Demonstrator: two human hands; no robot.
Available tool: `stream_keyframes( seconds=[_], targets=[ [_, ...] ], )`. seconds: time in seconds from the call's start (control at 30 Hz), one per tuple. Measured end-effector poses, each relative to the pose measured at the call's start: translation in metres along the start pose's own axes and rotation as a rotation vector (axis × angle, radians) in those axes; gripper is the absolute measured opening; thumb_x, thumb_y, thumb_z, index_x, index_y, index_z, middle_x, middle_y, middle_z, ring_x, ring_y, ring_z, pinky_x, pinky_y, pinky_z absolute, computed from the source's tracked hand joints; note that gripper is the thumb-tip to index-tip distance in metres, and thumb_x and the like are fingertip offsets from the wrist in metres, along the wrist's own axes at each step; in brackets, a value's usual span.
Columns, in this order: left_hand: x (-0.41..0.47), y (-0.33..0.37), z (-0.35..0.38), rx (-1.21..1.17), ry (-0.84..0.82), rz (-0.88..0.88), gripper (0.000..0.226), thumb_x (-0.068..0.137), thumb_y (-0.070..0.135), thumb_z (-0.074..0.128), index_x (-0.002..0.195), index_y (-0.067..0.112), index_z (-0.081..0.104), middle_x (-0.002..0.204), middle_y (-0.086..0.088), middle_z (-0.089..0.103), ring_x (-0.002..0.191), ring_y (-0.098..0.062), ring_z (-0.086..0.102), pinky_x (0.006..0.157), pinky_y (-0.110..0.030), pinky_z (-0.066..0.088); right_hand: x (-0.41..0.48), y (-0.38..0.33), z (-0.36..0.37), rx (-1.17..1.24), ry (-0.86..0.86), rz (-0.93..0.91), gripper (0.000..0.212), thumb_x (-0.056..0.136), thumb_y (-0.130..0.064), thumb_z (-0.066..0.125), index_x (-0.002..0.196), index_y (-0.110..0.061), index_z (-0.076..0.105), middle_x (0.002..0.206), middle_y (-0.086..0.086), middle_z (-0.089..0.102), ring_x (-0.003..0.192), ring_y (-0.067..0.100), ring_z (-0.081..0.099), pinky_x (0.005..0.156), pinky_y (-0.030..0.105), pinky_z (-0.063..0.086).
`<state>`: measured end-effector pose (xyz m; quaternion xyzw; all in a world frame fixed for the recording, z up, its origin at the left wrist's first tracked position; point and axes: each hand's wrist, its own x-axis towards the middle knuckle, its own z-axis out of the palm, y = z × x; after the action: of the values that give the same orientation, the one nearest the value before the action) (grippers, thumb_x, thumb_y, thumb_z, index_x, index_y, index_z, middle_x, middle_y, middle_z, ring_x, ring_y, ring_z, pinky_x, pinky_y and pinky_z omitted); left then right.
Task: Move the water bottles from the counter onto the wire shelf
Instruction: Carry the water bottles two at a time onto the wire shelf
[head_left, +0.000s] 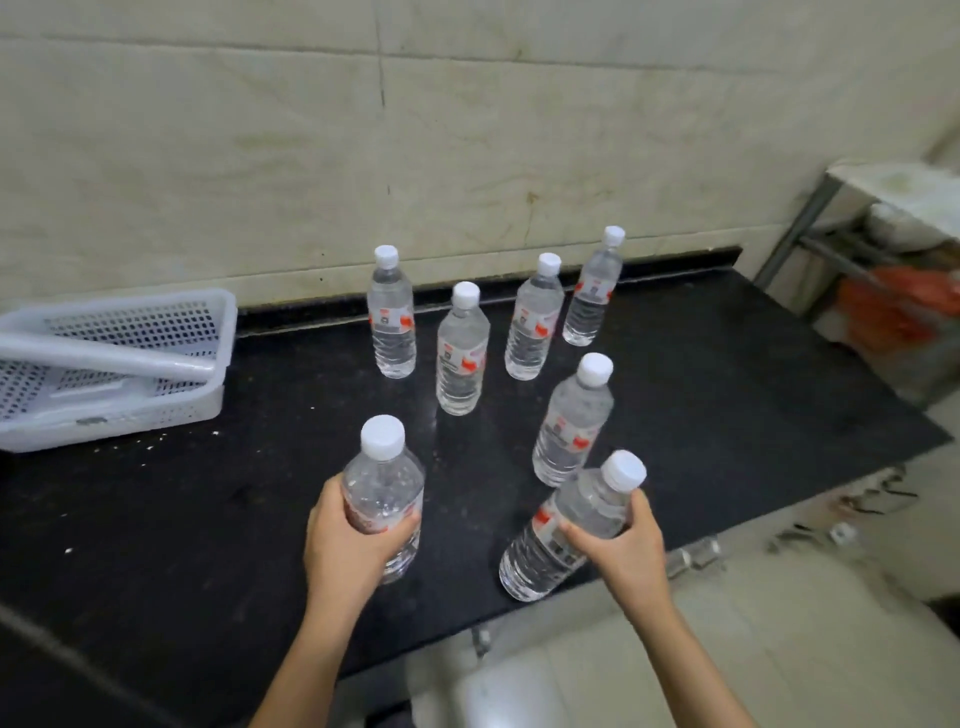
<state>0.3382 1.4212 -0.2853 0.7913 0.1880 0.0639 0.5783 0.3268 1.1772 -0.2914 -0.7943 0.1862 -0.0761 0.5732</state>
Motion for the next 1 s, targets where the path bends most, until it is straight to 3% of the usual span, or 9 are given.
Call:
stream_keyframes(
  seconds=[0.1, 0.27, 0.33, 0.47, 0.63, 0.73, 0.83, 1.0],
  targets=[
    [-0.042, 0.020, 0.046, -0.014, -0.086, 0.054, 0.063, 0.049, 0.028, 0.086, 0.102, 0.031, 0.051, 0.106, -0.004, 0.064, 0.098, -0.025, 0.060, 0.086, -0.039, 0.048, -0.015, 0.022, -0.064, 0.046, 0.058, 0.031, 0.056, 0.059, -0.002, 0.082, 0.105, -0.016, 0.052, 0.094, -0.002, 0.063, 0.086, 0.016, 0.061, 0.072, 0.020, 0.047],
    [-0.114, 0.038, 0.128, -0.073, -0.230, 0.032, 0.075, 0.030, 0.051, 0.071, 0.100, 0.030, 0.052, 0.102, -0.001, 0.064, 0.094, -0.022, 0.060, 0.085, -0.037, 0.048, -0.035, 0.071, -0.172, 0.033, 0.205, 0.123, 0.055, 0.057, -0.011, 0.083, 0.101, -0.026, 0.054, 0.094, -0.009, 0.066, 0.090, 0.019, 0.064, 0.083, 0.039, 0.052],
    [-0.136, 0.040, 0.159, -0.067, -0.303, 0.029, 0.072, 0.033, 0.047, 0.075, 0.099, 0.030, 0.052, 0.099, 0.000, 0.064, 0.093, -0.022, 0.060, 0.083, -0.036, 0.048, -0.043, 0.085, -0.208, 0.023, 0.259, 0.154, 0.056, 0.056, -0.016, 0.084, 0.102, -0.027, 0.053, 0.096, -0.007, 0.066, 0.092, 0.019, 0.064, 0.086, 0.042, 0.052],
    [-0.159, 0.055, 0.216, -0.024, -0.446, 0.070, 0.056, 0.051, 0.019, 0.087, 0.094, 0.029, 0.054, 0.096, 0.001, 0.065, 0.093, -0.024, 0.061, 0.081, -0.035, 0.047, -0.053, 0.103, -0.268, 0.039, 0.373, 0.213, 0.057, 0.056, -0.017, 0.083, 0.104, -0.026, 0.054, 0.098, -0.004, 0.065, 0.094, 0.019, 0.063, 0.088, 0.040, 0.051],
    [-0.171, 0.071, 0.285, -0.021, -0.561, 0.128, 0.057, 0.057, 0.010, 0.085, 0.103, 0.023, 0.054, 0.102, -0.003, 0.064, 0.097, -0.024, 0.060, 0.081, -0.034, 0.045, -0.047, 0.120, -0.322, 0.083, 0.484, 0.238, 0.049, 0.059, -0.012, 0.083, 0.091, -0.030, 0.052, 0.088, -0.016, 0.061, 0.083, 0.004, 0.060, 0.074, 0.026, 0.047],
    [-0.172, 0.086, 0.331, -0.051, -0.604, 0.132, 0.058, 0.055, 0.013, 0.086, 0.103, 0.019, 0.055, 0.099, -0.003, 0.064, 0.095, -0.026, 0.061, 0.078, -0.033, 0.045, -0.030, 0.133, -0.352, 0.077, 0.532, 0.272, 0.054, 0.058, -0.014, 0.084, 0.100, -0.026, 0.052, 0.091, -0.017, 0.061, 0.087, 0.008, 0.061, 0.079, 0.030, 0.048],
    [-0.168, 0.110, 0.386, -0.090, -0.637, 0.130, 0.053, 0.046, 0.026, 0.082, 0.090, 0.030, 0.053, 0.091, 0.007, 0.063, 0.090, -0.022, 0.060, 0.072, -0.032, 0.044, 0.000, 0.145, -0.385, 0.047, 0.561, 0.298, 0.060, 0.057, -0.014, 0.085, 0.105, -0.023, 0.051, 0.095, -0.009, 0.063, 0.091, 0.015, 0.061, 0.083, 0.032, 0.049],
    [-0.166, 0.155, 0.480, -0.170, -0.732, 0.131, 0.057, 0.041, 0.036, 0.078, 0.092, 0.038, 0.052, 0.093, 0.016, 0.061, 0.090, -0.017, 0.060, 0.081, -0.035, 0.048, 0.054, 0.149, -0.451, -0.046, 0.591, 0.331, 0.064, 0.056, -0.017, 0.086, 0.109, -0.022, 0.051, 0.101, -0.003, 0.064, 0.095, 0.018, 0.062, 0.083, 0.031, 0.048]
  ],
)
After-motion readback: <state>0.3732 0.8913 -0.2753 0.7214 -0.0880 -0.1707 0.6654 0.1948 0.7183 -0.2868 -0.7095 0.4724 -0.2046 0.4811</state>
